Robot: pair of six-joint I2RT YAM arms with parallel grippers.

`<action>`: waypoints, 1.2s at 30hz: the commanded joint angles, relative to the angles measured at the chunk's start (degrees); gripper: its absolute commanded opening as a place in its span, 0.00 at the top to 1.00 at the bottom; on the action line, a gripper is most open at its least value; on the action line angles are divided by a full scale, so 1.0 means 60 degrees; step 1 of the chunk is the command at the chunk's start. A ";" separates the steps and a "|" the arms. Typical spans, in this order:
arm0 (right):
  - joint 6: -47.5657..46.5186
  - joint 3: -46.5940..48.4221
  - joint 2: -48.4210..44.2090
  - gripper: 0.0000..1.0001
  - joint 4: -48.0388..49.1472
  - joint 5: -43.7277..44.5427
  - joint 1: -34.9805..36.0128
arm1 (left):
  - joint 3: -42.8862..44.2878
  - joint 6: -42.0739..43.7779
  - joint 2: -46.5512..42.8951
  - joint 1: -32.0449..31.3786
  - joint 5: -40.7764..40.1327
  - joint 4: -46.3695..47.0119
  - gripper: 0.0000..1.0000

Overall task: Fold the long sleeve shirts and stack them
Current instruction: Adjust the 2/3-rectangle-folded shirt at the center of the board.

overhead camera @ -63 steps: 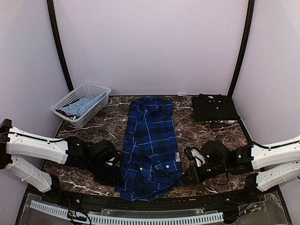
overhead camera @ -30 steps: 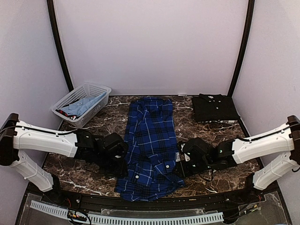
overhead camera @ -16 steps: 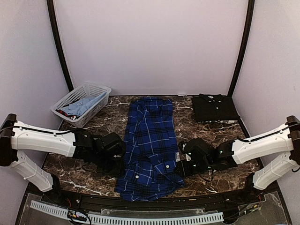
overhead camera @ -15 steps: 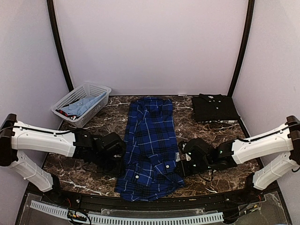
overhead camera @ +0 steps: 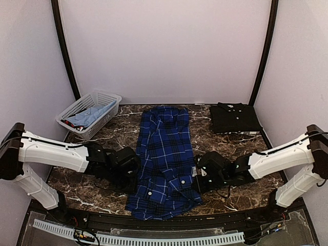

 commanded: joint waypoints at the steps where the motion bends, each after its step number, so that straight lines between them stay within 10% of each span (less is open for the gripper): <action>1: -0.0130 0.0383 0.0024 0.90 0.0152 -0.0001 -0.0041 | 0.0232 0.0158 -0.0313 -0.0044 -0.0070 -0.0045 0.89; 22: 0.0215 0.1165 -0.0973 1.00 0.0352 -0.1259 -0.1116 | 0.1056 0.0076 -0.0963 0.1340 0.1411 0.1084 1.00; 36: 0.1177 0.2876 0.1367 1.00 0.2172 -0.2265 -0.2559 | 0.2200 -0.0892 0.0684 0.3394 0.2333 0.3181 1.00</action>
